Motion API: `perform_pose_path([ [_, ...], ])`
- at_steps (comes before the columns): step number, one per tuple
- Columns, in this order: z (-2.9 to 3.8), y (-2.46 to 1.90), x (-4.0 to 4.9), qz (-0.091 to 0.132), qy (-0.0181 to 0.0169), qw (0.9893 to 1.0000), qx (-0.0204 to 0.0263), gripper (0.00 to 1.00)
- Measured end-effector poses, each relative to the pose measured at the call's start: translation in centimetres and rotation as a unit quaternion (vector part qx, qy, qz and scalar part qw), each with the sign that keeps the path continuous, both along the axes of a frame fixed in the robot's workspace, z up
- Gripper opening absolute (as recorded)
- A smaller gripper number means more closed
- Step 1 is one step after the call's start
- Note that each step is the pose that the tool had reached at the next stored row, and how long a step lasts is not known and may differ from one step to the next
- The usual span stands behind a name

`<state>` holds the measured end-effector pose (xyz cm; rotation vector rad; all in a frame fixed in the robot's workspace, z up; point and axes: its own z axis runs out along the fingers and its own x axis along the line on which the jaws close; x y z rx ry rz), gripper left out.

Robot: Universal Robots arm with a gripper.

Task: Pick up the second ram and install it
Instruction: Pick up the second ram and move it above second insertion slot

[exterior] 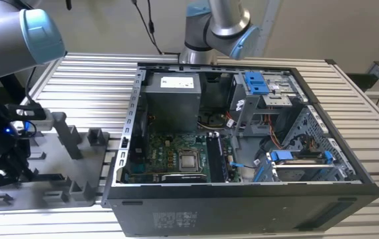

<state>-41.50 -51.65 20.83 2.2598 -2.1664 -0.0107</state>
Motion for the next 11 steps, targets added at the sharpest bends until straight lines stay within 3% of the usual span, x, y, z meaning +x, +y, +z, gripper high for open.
perform_pose_path([
  [11, 1.11, 0.0, 0.01, 0.0, -0.0001, 1.0, 0.0001, 0.14],
])
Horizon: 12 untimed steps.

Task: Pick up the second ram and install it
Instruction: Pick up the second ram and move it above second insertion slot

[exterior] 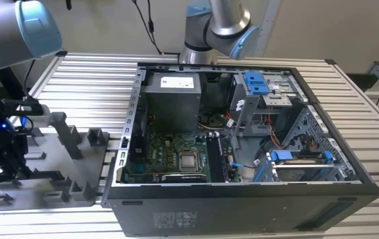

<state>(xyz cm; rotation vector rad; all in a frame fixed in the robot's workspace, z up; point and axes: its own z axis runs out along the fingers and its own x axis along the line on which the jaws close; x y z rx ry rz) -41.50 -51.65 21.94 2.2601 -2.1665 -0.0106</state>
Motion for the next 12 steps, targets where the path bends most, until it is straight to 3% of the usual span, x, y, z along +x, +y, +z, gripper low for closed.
perform_pose_path([
  [12, 0.89, 0.0, -0.01, 0.0, 0.0001, 1.0, -0.0001, 0.14],
])
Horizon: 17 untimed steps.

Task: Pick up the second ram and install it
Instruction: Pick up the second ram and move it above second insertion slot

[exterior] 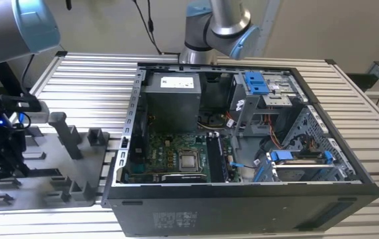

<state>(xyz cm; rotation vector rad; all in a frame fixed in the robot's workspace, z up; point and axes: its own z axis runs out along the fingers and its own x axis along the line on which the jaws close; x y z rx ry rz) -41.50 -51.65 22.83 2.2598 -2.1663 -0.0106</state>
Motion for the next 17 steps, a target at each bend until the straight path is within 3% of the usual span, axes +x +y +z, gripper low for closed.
perform_pose_path([
  [17, 2.26, 0.0, 0.0, 0.0, 0.0, 1.0, 0.0, 0.14],
])
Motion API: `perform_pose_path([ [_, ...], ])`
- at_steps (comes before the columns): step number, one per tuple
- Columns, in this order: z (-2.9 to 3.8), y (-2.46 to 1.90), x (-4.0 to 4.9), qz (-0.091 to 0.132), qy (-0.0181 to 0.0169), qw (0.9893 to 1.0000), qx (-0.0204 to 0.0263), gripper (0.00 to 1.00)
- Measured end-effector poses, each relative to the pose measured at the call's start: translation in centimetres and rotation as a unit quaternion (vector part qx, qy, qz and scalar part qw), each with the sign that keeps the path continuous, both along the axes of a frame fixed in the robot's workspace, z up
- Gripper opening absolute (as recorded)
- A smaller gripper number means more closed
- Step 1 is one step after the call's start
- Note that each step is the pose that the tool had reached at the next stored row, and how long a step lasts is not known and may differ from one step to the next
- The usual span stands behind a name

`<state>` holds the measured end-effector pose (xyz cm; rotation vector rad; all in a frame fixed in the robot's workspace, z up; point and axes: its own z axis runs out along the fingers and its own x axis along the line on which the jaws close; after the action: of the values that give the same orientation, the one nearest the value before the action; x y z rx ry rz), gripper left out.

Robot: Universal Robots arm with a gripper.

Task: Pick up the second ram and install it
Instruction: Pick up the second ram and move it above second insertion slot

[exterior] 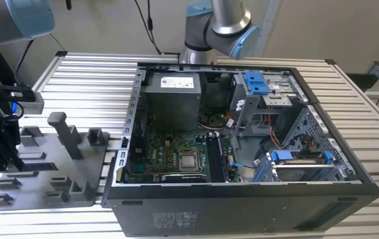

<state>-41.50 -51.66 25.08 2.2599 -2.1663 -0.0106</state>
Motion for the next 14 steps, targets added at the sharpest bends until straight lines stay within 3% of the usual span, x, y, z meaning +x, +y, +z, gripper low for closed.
perform_pose_path([
  [14, 1.77, 0.0, 0.0, 0.0, 0.0, 1.0, 0.0, 0.14],
])
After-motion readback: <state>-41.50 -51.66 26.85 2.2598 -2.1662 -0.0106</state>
